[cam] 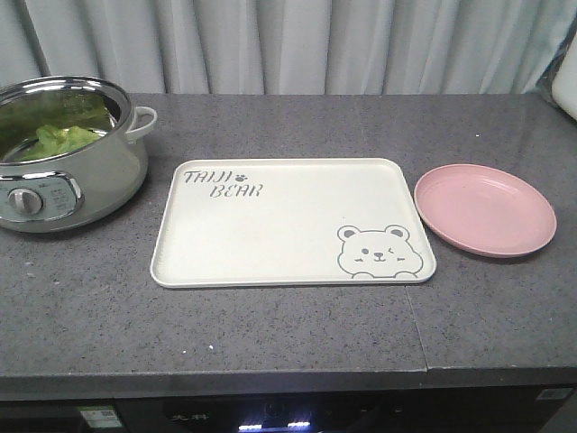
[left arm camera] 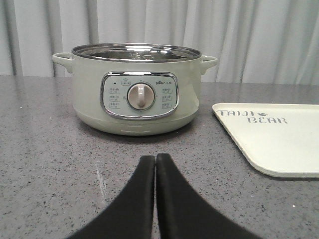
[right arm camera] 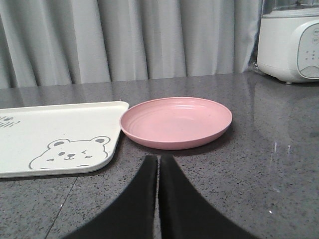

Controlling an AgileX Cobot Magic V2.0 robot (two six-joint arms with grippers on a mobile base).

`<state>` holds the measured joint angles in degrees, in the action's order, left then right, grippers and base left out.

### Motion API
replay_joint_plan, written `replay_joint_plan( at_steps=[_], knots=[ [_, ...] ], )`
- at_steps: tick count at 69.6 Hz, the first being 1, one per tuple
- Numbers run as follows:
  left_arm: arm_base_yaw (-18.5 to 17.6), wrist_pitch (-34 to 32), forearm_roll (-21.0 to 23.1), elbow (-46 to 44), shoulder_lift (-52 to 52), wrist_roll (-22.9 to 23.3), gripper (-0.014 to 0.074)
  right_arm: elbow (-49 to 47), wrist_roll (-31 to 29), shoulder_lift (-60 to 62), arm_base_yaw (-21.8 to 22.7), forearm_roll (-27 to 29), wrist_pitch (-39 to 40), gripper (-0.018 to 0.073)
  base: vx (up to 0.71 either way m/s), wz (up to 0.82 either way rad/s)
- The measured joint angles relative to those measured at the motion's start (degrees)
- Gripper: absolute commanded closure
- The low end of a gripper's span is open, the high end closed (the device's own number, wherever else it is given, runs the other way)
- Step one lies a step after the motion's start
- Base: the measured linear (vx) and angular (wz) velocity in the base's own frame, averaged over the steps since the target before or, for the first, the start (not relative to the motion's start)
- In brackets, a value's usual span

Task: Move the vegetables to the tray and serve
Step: 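Approach and stop the base in front of the cream tray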

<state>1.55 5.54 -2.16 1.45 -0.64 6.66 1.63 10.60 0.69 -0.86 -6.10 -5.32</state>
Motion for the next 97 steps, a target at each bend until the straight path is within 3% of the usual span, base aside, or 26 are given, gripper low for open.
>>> replay_joint_plan(
  at_steps=[97],
  knots=[
    [0.00, 0.00, 0.00, 0.00, 0.00, 0.00, 0.0602, 0.00, 0.00, 0.00, 0.00, 0.00, 0.00, 0.0562, 0.03, 0.00]
  ],
)
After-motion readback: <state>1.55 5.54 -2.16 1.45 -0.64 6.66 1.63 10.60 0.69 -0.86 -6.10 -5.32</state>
